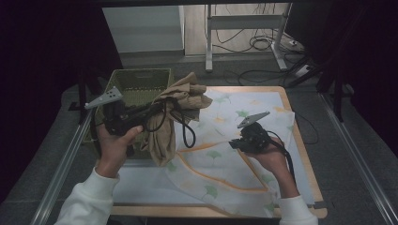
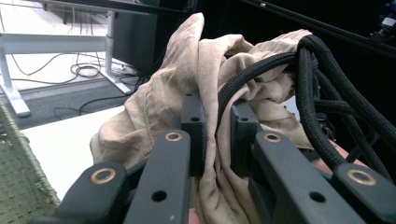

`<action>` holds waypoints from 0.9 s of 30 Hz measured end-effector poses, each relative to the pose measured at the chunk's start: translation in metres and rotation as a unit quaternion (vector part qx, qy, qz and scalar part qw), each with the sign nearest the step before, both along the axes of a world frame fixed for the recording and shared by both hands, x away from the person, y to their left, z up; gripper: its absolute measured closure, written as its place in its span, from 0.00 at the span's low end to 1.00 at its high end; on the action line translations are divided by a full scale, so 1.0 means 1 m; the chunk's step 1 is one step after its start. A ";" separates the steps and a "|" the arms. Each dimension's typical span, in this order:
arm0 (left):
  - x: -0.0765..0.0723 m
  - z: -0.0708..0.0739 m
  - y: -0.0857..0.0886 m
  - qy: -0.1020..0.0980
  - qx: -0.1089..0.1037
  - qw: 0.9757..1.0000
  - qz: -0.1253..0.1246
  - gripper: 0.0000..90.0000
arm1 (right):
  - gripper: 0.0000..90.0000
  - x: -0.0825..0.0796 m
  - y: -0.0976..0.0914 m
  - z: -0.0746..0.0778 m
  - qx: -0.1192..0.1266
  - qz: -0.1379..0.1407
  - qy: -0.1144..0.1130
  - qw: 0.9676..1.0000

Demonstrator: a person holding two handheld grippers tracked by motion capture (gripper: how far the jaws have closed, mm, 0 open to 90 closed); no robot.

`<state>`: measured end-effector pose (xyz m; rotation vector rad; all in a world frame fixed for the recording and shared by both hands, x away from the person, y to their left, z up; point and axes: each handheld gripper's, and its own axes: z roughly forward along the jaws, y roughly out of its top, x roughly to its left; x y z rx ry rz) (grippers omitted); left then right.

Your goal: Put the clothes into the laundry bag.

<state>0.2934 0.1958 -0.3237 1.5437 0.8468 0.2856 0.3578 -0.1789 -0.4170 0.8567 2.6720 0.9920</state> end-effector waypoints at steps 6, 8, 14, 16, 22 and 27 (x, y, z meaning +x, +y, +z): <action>-0.004 -0.003 -0.004 0.001 -0.001 1.000 -0.008 0.90 | 0.97 0.000 0.000 0.000 0.001 -0.001 0.001 1.000; -0.005 -0.003 -0.004 0.001 0.001 1.000 -0.011 0.90 | 0.97 0.000 0.000 -0.001 0.000 -0.001 0.000 1.000; -0.010 -0.006 -0.008 0.000 0.001 1.000 -0.021 0.90 | 0.97 0.001 -0.001 -0.001 -0.001 -0.004 0.000 1.000; -0.012 -0.008 -0.009 0.000 -0.001 1.000 -0.024 0.90 | 0.97 0.001 -0.001 -0.001 0.000 -0.004 0.000 1.000; -0.017 -0.010 -0.013 0.000 0.000 0.999 -0.036 0.90 | 0.97 0.001 -0.001 -0.001 0.001 -0.006 0.000 1.000; -0.018 -0.012 -0.018 0.002 0.003 0.999 -0.044 0.90 | 0.97 0.001 -0.002 0.000 0.002 -0.007 -0.001 1.000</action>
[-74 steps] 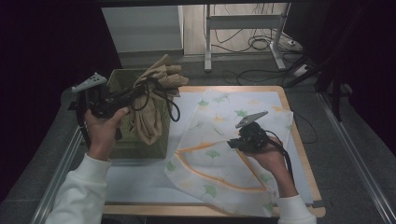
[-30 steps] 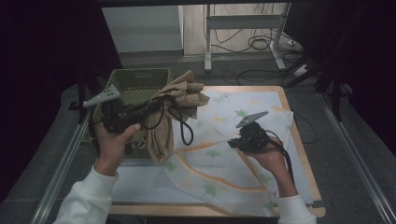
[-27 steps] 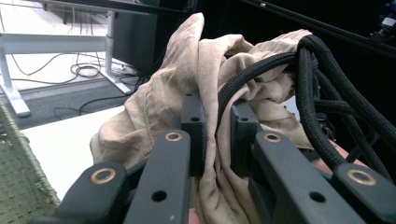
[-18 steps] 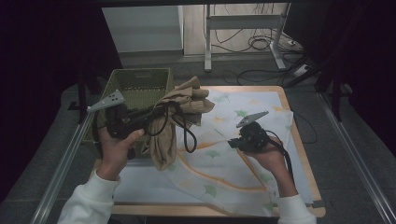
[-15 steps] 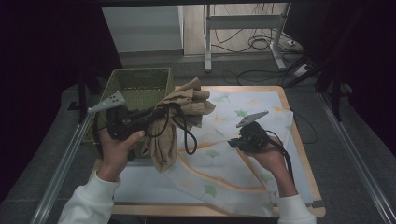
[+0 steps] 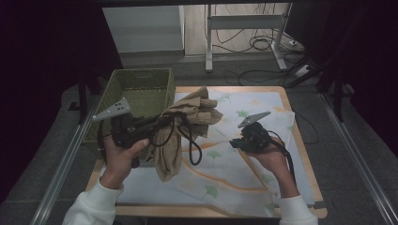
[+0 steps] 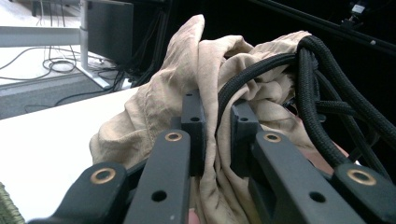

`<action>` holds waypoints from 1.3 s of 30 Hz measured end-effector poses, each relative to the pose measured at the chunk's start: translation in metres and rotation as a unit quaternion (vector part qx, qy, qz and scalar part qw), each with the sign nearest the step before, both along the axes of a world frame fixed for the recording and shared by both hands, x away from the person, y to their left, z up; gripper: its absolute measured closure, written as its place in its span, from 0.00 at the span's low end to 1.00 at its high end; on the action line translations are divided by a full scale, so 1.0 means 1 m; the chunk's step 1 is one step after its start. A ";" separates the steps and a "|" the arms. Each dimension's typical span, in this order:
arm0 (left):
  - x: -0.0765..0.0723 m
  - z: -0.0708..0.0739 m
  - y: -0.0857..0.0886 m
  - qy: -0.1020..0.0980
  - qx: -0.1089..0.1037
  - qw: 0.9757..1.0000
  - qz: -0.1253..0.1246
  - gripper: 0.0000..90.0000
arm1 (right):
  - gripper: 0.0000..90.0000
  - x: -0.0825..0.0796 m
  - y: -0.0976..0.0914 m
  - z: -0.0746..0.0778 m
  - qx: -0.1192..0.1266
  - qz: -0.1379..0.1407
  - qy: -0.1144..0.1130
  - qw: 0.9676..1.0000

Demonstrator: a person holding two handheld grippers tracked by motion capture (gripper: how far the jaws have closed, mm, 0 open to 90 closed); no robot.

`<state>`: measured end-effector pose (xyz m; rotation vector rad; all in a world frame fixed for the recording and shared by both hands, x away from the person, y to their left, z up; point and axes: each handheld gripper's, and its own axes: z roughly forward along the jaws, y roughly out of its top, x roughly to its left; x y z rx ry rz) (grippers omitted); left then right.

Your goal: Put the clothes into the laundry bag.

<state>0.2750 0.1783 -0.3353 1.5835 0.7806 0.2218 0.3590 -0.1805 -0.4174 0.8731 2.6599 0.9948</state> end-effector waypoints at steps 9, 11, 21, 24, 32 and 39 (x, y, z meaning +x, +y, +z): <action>-0.007 -0.004 -0.004 -0.001 0.003 1.000 -0.014 0.90 | 0.97 0.000 0.000 0.000 0.000 0.000 0.000 1.000; -0.009 -0.005 -0.005 -0.001 0.007 1.000 -0.017 0.90 | 0.97 0.000 0.000 0.000 0.000 0.000 0.000 1.000; -0.017 -0.009 -0.011 0.002 0.015 0.999 -0.033 0.90 | 0.97 0.001 -0.001 0.000 0.000 -0.001 0.003 1.000; -0.018 -0.010 -0.012 0.004 0.015 0.999 -0.035 0.90 | 0.97 0.001 -0.001 0.000 0.001 -0.002 0.004 1.000; -0.024 -0.014 -0.014 0.007 0.024 0.999 -0.044 0.90 | 0.97 0.002 -0.002 -0.001 0.003 -0.004 0.004 1.000; -0.029 -0.020 -0.015 0.014 0.028 0.998 -0.053 0.90 | 0.97 0.002 -0.003 0.000 0.004 -0.005 0.004 1.000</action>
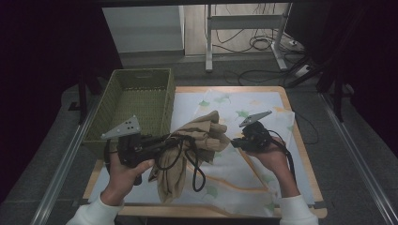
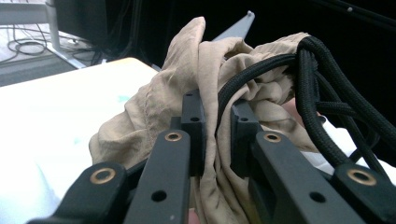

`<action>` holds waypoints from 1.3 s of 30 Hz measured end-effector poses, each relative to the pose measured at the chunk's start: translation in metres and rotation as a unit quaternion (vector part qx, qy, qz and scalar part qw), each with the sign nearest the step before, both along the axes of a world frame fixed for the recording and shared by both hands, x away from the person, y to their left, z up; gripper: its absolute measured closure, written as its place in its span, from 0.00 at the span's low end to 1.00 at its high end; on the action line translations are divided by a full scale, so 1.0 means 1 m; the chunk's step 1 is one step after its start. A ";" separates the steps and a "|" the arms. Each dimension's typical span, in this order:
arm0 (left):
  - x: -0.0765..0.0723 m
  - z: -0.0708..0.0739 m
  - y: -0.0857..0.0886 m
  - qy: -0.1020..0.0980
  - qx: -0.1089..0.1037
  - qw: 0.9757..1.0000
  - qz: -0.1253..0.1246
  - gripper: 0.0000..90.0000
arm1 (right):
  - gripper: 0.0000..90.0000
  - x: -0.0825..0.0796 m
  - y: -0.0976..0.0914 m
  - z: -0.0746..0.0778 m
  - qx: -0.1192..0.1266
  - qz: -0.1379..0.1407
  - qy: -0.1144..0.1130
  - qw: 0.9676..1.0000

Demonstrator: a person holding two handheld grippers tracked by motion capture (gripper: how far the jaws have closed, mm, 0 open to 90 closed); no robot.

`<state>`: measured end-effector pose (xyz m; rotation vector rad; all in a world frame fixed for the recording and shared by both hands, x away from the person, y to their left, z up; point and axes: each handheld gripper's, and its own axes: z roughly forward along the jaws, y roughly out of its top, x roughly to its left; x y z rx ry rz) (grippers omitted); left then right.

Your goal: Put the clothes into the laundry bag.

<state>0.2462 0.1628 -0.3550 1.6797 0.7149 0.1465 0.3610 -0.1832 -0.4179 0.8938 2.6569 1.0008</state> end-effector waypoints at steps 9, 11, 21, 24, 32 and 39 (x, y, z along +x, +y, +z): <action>-0.005 -0.006 -0.002 0.003 0.007 1.000 -0.004 0.90 | 0.97 0.001 0.000 -0.002 0.001 0.001 0.004 1.000; -0.005 -0.008 -0.003 0.006 0.008 1.000 -0.006 0.90 | 0.97 0.001 0.000 -0.002 0.001 0.000 0.004 1.000; -0.005 -0.023 -0.010 0.026 0.023 0.999 -0.019 0.90 | 0.97 0.001 -0.001 -0.001 0.003 -0.002 0.003 1.000; -0.005 -0.026 -0.011 0.031 0.025 0.999 -0.023 0.90 | 0.97 0.001 -0.001 -0.001 0.002 -0.001 0.002 1.000; -0.006 -0.035 -0.016 0.044 0.034 0.998 -0.030 0.90 | 0.97 0.001 -0.002 0.000 0.004 0.000 0.001 1.000; -0.004 -0.046 -0.021 0.058 0.047 0.997 -0.031 0.90 | 0.97 0.001 -0.002 0.000 0.006 0.000 0.003 1.000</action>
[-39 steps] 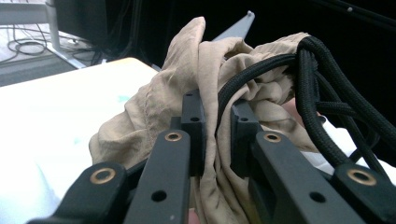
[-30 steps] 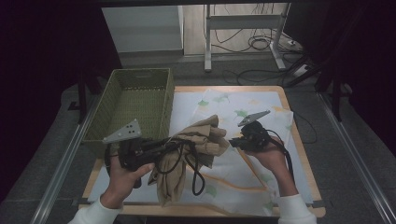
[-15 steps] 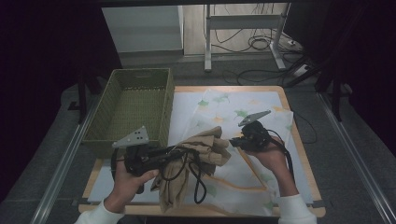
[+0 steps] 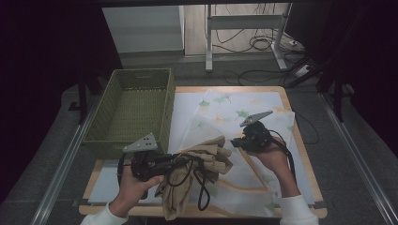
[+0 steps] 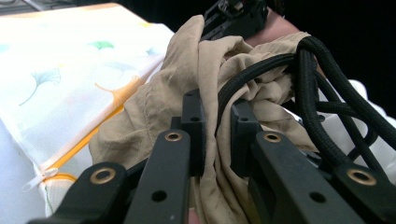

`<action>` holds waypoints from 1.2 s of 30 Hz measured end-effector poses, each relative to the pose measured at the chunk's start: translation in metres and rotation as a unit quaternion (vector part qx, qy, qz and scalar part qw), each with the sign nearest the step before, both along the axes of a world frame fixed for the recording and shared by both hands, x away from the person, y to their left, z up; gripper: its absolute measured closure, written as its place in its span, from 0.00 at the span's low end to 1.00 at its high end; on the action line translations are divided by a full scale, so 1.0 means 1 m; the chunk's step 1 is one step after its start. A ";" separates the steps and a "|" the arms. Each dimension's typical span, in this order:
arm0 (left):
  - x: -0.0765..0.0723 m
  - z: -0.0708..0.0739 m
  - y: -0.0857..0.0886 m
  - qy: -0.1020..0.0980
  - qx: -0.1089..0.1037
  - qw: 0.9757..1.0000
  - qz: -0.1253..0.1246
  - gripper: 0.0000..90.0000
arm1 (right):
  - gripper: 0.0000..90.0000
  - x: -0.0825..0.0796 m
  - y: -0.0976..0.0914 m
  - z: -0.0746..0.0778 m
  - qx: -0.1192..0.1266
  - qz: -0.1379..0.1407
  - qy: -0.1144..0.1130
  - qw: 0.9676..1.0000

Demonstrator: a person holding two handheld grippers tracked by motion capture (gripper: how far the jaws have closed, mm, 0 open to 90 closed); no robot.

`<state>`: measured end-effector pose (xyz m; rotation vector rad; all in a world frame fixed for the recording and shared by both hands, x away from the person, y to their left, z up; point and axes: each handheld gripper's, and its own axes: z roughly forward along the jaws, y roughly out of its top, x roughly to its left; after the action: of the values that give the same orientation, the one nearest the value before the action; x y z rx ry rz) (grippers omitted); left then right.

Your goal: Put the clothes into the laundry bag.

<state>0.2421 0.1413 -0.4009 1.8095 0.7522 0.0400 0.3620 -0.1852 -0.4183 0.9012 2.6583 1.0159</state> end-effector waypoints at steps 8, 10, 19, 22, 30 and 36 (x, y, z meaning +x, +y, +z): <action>0.004 -0.010 -0.007 0.012 0.012 1.000 -0.004 0.90 | 0.97 0.000 0.000 0.000 0.001 0.000 0.000 1.000; 0.005 -0.013 -0.008 0.014 0.017 1.000 -0.003 0.90 | 0.97 0.000 0.000 0.000 0.002 -0.001 0.000 1.000; 0.010 -0.024 -0.013 0.022 0.030 0.999 -0.001 0.90 | 0.97 0.000 -0.001 0.000 0.003 0.000 0.001 1.000; 0.012 -0.027 -0.015 0.023 0.036 0.999 0.001 0.90 | 0.97 0.000 -0.001 0.000 0.003 0.000 0.000 1.000; 0.018 -0.035 -0.020 0.029 0.047 0.998 0.007 0.90 | 0.97 0.000 0.000 0.001 0.002 0.001 0.000 1.000; 0.023 -0.038 -0.025 0.031 0.053 0.998 0.008 0.90 | 0.97 -0.001 0.001 0.001 0.002 0.003 -0.002 1.000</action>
<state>0.2648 0.1166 -0.4389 1.9124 0.8231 0.0353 0.3610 -0.1844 -0.4172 0.8916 2.6590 1.0246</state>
